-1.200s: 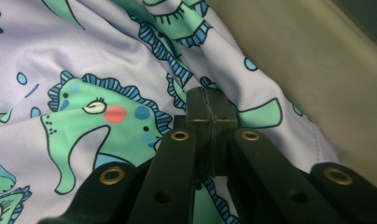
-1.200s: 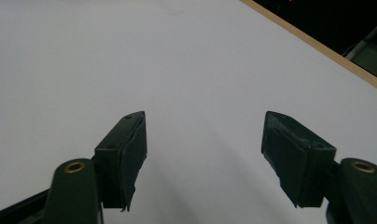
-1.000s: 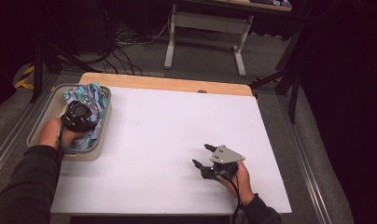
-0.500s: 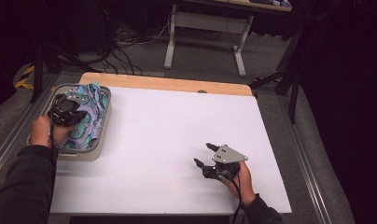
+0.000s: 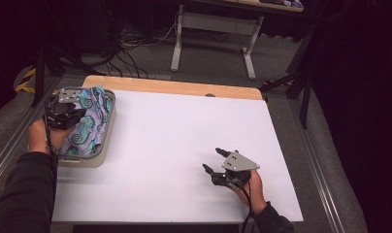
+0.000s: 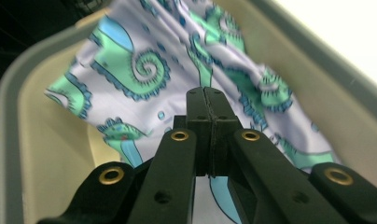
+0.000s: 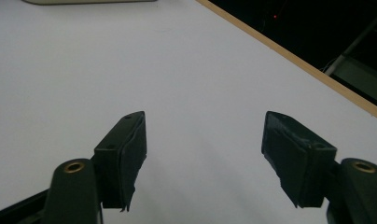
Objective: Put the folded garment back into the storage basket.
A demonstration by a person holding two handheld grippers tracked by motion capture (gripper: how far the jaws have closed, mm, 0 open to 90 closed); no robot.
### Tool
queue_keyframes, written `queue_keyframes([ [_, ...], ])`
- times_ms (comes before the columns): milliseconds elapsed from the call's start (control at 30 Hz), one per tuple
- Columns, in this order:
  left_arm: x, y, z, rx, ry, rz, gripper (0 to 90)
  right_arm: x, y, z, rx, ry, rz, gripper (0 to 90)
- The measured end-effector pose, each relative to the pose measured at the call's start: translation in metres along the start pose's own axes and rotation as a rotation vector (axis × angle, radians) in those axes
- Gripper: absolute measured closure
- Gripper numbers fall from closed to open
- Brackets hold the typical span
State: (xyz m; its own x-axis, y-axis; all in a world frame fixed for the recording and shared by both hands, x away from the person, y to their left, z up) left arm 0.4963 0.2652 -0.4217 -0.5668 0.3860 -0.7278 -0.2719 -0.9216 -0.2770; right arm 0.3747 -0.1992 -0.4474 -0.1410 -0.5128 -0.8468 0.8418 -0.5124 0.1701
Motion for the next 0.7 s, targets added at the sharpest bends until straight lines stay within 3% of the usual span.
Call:
queue_keyframes([
  [100, -0.003, -0.003, 0.009, -0.014, 0.067, 0.034, 89.4, 0.001, 0.001, 0.001, 0.003, -0.001, -0.003, 31.5],
  [167, -0.004, -0.004, 0.011, -0.014, 0.081, 0.042, 89.4, 0.002, 0.001, 0.002, 0.004, -0.002, -0.004, 31.5],
  [200, -0.004, -0.005, 0.016, -0.011, 0.103, 0.068, 89.4, 0.002, 0.002, 0.002, 0.005, -0.002, -0.005, 31.5],
  [300, -0.005, -0.005, 0.019, -0.021, 0.13, 0.069, 89.3, 0.002, 0.002, 0.004, 0.013, -0.002, -0.003, 31.5],
  [467, -0.005, -0.002, 0.025, -0.011, 0.161, 0.072, 89.3, 0.004, 0.003, 0.006, 0.024, 0.0, -0.003, 31.1],
  [700, -0.004, 0.001, 0.023, 0.001, 0.152, 0.065, 89.3, 0.007, 0.005, 0.008, 0.032, -0.004, -0.013, 30.9],
])
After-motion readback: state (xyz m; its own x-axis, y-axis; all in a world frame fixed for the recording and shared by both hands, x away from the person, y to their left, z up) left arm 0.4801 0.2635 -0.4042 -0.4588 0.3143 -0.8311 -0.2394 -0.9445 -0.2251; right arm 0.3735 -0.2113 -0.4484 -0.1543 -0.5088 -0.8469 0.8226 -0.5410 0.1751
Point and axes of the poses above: each handheld gripper's, and its own axes: z roughly backward along the jaws, x roughly out of its underside, y roughly to its right, the point moved 6 cm from there along -z, roughly forward along the jaws, and after that the axes turned 12 degrees about -x, right-handed, at the moved point
